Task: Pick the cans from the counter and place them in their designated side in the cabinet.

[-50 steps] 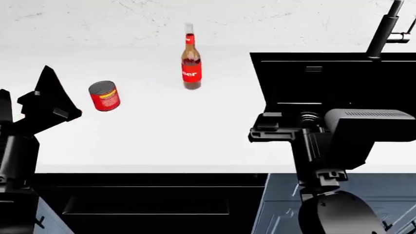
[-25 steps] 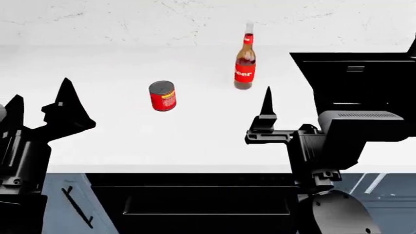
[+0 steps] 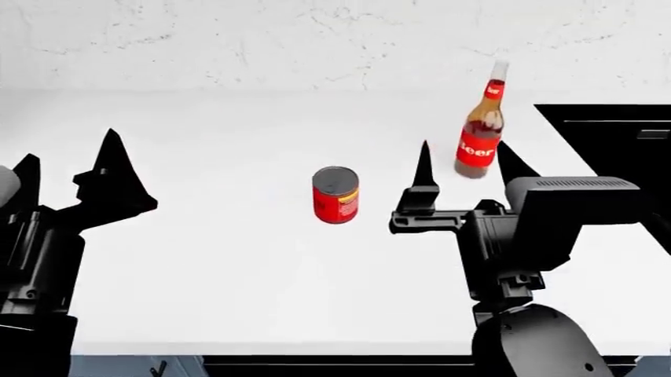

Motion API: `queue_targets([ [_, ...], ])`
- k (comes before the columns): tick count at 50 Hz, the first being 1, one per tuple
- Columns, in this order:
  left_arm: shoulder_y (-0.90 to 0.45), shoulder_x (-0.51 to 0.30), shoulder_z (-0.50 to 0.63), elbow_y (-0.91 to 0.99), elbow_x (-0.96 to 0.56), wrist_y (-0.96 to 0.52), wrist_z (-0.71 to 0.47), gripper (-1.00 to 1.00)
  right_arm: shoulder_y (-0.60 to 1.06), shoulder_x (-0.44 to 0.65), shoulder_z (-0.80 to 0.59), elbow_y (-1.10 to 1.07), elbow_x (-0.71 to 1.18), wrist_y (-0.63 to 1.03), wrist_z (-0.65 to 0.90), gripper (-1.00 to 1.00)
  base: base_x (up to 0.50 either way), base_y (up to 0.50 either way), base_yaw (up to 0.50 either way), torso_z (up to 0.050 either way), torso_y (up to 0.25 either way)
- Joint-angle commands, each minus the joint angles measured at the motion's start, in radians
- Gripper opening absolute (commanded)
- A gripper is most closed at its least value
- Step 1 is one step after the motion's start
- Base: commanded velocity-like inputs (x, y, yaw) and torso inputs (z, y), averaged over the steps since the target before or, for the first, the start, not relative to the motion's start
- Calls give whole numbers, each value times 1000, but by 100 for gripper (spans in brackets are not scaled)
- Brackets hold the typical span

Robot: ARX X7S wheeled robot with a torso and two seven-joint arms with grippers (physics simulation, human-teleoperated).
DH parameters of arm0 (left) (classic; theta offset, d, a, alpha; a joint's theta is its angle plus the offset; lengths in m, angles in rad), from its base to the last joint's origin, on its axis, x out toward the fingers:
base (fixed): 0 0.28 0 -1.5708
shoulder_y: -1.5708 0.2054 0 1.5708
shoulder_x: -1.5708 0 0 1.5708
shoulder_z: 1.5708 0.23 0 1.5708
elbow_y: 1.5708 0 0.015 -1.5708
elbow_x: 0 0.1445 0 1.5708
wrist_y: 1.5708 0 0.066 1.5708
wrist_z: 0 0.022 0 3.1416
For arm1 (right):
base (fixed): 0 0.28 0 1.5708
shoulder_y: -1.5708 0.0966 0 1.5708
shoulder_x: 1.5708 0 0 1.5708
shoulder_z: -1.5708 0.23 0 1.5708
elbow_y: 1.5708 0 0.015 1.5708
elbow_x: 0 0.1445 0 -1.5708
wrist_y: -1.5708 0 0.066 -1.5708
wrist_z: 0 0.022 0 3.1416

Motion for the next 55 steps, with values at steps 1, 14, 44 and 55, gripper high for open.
queue_targets([
  [1, 2, -3, 7, 3, 1, 5, 0, 100, 1, 5, 3, 5, 13, 10, 16, 100, 0, 0, 0, 0, 0],
  [14, 13, -2, 13, 3, 6, 14, 4, 100, 124, -3, 50, -90, 258, 506, -18, 100, 0, 0, 0, 0, 0],
  [44, 12, -12, 16, -4, 3, 23, -2, 100, 235, 12, 39, 60, 365, 642, -59, 100, 0, 0, 0, 0, 0],
  [55, 15, -12, 19, -12, 11, 32, 0, 100, 263, 35, -30, 137, 347, 587, -88, 100, 0, 0, 0, 0, 0],
])
